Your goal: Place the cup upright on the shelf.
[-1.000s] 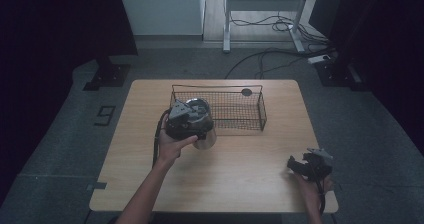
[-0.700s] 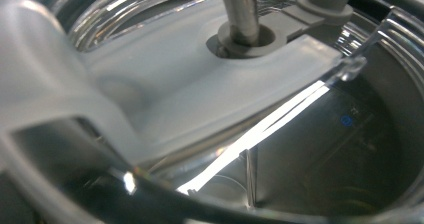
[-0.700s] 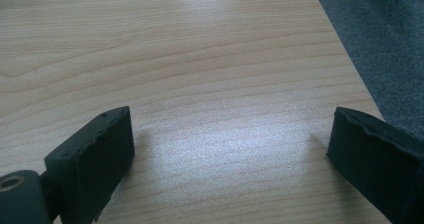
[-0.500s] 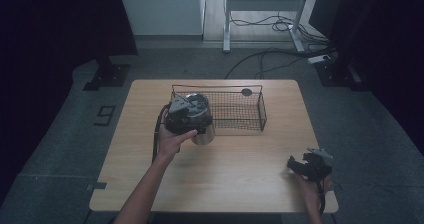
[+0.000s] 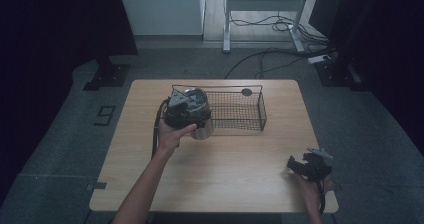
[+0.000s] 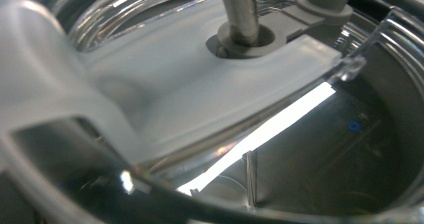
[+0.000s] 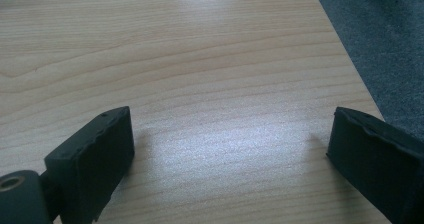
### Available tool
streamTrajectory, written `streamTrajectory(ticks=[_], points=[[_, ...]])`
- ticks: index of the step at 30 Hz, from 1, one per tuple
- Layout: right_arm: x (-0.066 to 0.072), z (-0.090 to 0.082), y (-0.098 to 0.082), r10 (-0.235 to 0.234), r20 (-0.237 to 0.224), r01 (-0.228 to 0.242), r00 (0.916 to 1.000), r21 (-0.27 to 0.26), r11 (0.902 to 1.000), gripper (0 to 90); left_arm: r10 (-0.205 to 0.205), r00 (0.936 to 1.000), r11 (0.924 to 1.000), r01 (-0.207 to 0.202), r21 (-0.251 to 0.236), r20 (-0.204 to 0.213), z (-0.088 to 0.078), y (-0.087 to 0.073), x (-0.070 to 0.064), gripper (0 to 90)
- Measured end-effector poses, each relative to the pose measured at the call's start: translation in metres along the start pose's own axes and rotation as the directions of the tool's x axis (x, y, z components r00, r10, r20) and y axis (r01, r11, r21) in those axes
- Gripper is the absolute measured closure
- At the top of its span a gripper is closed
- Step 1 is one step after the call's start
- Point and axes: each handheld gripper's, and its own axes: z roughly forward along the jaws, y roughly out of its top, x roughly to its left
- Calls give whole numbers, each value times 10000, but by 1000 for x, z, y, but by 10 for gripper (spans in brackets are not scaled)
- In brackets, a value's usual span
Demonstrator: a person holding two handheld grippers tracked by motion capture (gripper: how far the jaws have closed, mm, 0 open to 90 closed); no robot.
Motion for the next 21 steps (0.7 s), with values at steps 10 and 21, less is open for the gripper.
streamTrajectory(ticks=[10,21], points=[[0,0,0,-5,1,5,10000,-18,10000,46,-166,9998,9999,167,29,-148,7,1,7,39],[0,0,0,21,27,-21,10000,-17,10000,50,-42,9997,9999,45,139,-235,20,10,10,39]])
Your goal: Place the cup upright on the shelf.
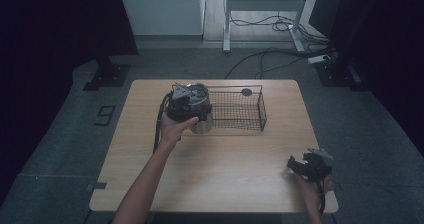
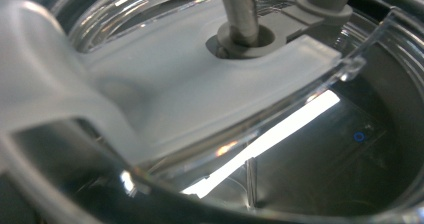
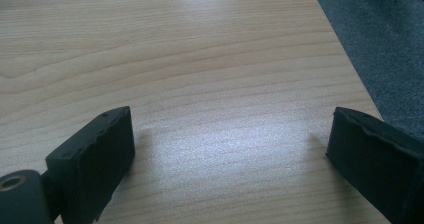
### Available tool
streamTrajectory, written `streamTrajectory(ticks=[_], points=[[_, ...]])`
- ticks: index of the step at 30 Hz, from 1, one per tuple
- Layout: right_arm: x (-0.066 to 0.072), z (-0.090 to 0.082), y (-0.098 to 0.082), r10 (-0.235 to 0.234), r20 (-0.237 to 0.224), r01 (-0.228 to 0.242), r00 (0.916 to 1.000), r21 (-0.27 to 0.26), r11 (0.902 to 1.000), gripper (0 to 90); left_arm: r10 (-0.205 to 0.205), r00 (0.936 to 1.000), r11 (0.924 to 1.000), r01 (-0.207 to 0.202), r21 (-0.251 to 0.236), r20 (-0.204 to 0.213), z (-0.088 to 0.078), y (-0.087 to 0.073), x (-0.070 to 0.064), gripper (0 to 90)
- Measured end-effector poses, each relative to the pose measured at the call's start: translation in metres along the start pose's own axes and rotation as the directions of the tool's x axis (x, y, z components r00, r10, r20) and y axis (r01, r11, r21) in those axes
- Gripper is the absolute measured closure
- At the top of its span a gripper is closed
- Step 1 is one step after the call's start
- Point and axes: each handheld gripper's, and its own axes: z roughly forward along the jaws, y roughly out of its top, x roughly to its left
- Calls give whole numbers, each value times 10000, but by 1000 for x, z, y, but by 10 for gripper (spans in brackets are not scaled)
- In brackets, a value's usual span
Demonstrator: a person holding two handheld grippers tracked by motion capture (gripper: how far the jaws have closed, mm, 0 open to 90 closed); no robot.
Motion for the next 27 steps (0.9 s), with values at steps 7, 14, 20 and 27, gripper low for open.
streamTrajectory(ticks=[7,14,20,27], points=[[0,0,0,39,29,-39,10000,2,10000,57,-99,9999,9999,99,28,27,7,2,2,39],[0,-1,0,37,33,-37,10000,-11,10000,61,-170,9999,9999,170,-26,-18,11,8,6,39],[0,-1,0,37,34,-37,10000,-10,10000,61,-241,9997,9997,240,-50,-96,15,15,11,39],[0,-1,0,35,35,-35,10000,-11,10000,61,-183,9996,9998,182,-43,-217,18,25,13,39]])
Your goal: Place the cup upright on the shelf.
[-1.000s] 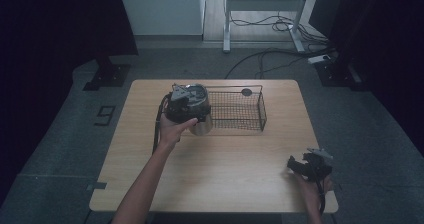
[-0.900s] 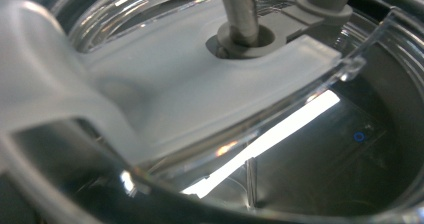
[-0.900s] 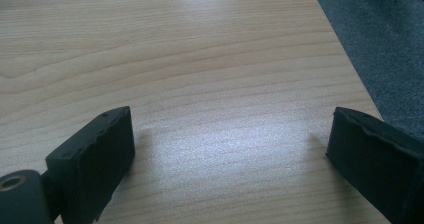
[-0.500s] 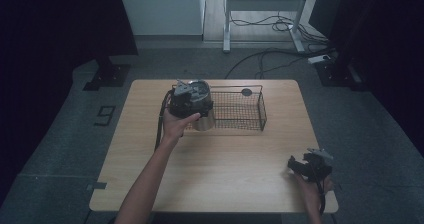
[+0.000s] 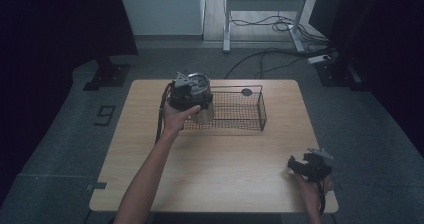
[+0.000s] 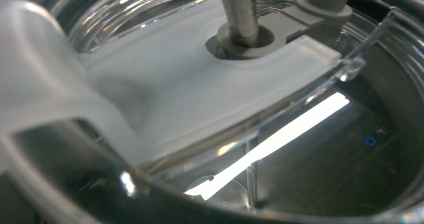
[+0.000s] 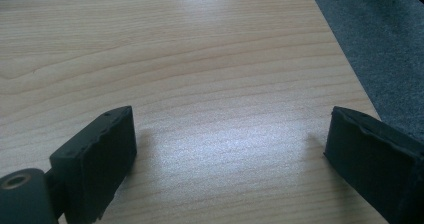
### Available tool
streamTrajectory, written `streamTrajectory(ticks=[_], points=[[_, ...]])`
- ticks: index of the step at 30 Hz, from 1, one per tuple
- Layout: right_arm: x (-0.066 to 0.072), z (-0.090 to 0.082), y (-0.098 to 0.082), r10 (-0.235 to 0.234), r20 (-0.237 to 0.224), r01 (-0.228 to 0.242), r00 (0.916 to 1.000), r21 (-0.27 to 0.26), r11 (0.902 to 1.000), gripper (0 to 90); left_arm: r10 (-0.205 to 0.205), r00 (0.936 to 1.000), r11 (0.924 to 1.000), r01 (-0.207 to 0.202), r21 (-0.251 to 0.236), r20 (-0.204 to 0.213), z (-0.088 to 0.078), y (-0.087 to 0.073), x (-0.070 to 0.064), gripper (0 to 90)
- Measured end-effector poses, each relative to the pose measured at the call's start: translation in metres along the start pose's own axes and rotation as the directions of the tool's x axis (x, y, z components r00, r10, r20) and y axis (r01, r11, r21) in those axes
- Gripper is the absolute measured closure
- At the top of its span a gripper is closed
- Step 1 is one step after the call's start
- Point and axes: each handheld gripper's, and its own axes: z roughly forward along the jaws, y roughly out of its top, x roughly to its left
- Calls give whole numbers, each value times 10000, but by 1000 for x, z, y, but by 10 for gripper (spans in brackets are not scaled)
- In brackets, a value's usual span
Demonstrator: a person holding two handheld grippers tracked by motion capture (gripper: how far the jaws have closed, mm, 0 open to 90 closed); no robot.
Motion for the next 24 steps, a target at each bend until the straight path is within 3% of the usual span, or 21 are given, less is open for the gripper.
streamTrajectory(ticks=[24], points=[[0,0,0,0,1,0,10000,0,10000,61,155,9995,9995,-148,264,-258,25,20,6,39]])
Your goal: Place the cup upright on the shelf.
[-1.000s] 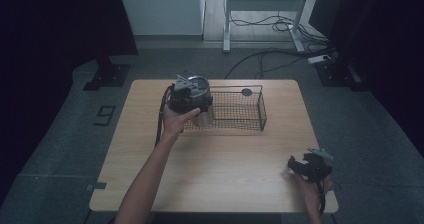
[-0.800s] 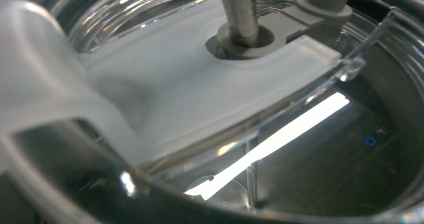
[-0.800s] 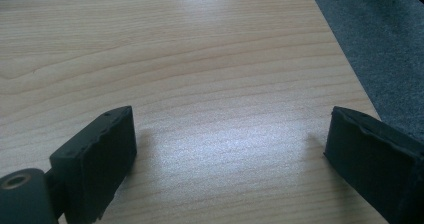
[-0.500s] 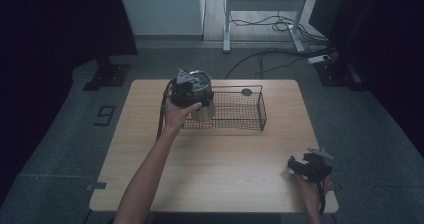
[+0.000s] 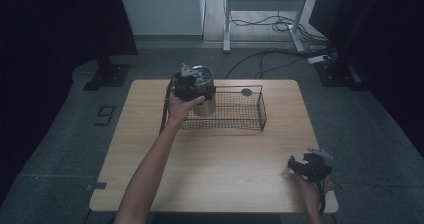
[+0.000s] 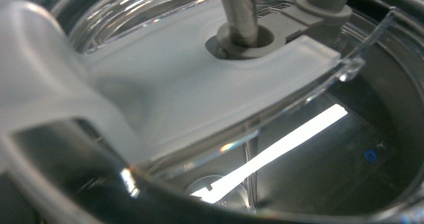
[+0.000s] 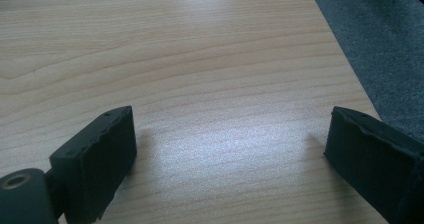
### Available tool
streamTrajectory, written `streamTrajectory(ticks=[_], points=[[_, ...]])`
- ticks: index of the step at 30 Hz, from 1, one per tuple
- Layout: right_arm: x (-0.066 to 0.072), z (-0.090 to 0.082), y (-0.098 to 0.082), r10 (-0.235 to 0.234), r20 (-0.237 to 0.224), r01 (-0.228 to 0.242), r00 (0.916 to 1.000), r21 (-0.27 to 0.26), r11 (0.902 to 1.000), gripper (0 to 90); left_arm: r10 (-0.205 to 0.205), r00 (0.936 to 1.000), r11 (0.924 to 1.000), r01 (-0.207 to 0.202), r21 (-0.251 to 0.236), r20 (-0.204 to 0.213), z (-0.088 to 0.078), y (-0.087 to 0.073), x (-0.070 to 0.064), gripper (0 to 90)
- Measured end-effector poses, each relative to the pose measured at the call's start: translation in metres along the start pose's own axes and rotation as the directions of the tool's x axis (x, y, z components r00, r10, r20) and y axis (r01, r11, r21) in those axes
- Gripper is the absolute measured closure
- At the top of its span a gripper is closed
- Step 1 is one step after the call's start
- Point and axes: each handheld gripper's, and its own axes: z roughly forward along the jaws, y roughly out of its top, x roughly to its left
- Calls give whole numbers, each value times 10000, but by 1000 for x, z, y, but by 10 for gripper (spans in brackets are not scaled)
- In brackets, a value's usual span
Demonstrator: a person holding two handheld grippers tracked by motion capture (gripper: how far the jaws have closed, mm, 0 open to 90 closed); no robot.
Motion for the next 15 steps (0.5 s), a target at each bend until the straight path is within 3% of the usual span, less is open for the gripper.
streamTrajectory(ticks=[15], points=[[0,0,0,-6,2,6,10000,12,10000,61,9,9999,9998,-6,203,-164,18,12,5,39]])
